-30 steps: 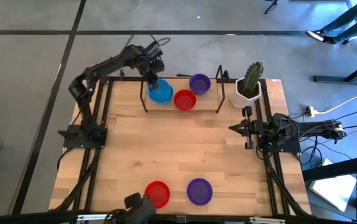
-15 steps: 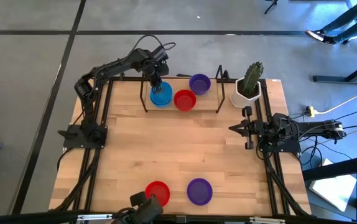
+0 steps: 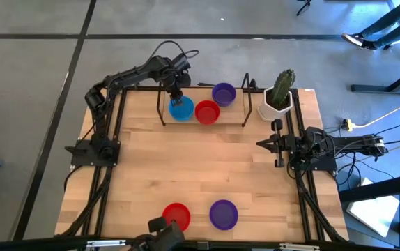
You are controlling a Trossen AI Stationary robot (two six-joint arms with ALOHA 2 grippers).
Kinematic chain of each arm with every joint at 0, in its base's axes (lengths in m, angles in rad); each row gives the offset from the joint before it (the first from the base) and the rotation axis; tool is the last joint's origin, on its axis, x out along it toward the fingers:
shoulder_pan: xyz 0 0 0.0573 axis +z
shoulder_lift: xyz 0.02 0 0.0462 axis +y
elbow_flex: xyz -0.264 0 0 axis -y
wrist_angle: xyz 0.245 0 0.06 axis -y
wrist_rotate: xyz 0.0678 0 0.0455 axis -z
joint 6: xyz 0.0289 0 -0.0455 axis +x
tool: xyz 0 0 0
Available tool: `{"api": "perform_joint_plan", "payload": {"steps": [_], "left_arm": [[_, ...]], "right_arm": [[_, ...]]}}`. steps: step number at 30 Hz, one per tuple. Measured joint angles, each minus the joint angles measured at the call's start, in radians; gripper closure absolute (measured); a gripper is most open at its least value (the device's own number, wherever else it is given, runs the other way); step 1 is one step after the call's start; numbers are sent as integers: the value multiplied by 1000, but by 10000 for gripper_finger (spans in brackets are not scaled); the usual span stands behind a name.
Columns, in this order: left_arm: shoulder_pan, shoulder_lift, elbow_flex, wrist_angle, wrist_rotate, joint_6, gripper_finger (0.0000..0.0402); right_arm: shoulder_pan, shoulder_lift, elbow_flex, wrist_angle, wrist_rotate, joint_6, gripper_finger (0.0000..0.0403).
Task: Pick & Place Mini bowls
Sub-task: Stack the blue bowl on the blue bowl on the shelf, then stack the purple bowl on the purple bowl on the shelf
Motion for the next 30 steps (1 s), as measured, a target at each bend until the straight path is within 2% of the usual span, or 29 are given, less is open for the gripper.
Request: {"api": "perform_joint_plan", "payload": {"steps": [8,11,16,19,21,23,27,30], "left_arm": [[0,-17,4,-3,-12,38,228],[-9,-52,50,-66,-23,47,212],[-51,-230,95,-181,-162,54,219],[-67,-417,76,-155,-162,35,242],[-70,-564,27,-78,-84,14,263],[-71,-726,-77,77,35,-21,288],[-79,-1071,-431,453,293,-108,346],[-80,-1276,-697,589,447,-135,389]], "right_arm": [[0,0,0,0,0,0,399],[0,0,0,0,0,0,399],[0,0,0,-4,0,11,399],[0,0,0,-7,0,15,399],[0,0,0,-9,0,15,399],[0,0,0,-10,0,15,399],[0,0,0,-9,0,17,399],[0,0,0,-8,0,21,399]]}}
